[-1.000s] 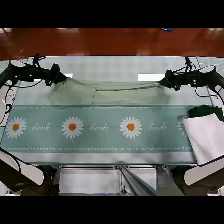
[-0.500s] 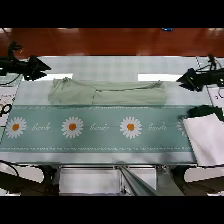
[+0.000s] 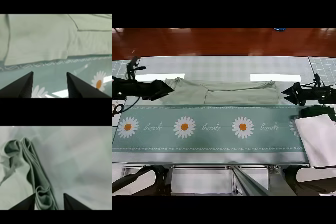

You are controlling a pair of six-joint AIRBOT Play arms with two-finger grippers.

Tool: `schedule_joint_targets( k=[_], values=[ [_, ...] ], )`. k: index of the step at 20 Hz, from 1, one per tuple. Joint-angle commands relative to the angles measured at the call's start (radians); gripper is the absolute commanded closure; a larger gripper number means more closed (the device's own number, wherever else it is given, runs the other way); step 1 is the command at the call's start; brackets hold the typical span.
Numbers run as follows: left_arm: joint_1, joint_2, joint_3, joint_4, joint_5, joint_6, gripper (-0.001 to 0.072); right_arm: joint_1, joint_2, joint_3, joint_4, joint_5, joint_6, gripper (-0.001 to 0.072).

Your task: Fold the shirts.

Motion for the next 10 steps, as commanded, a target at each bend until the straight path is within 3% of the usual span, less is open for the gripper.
schedule_joint_targets(
  k=[1,5,6,7,8,9,10],
  values=[
    [-0.078,0.042,-0.076,-0.011,0.076,0.012,0.02,0.067,-0.104,0.052,0.092,0.025,-0.025,0.0295],
    [-0.084,0.042,-0.075,-0.06,0.119,0.013,0.02,0.164,-0.187,0.161,0.092,0.039,0.001,0.0296],
    [-0.084,0.042,-0.075,-0.06,0.127,0.013,0.02,0.183,-0.2,0.185,0.089,0.04,0.004,0.0328],
    [-0.083,0.042,-0.075,-0.06,0.127,0.013,0.02,0.198,-0.203,0.202,0.087,0.04,0.009,0.0453],
    [-0.084,0.042,-0.075,-0.06,0.126,0.013,0.0202,0.208,-0.201,0.222,0.088,0.056,0.001,0.0659],
    [-0.084,0.042,-0.075,-0.06,0.125,0.013,0.0206,0.209,-0.194,0.237,0.086,0.082,-0.014,0.0681],
    [-0.084,0.042,-0.075,-0.06,0.125,0.013,0.0345,0.209,-0.173,0.243,0.084,0.109,-0.028,0.0682]
  ],
)
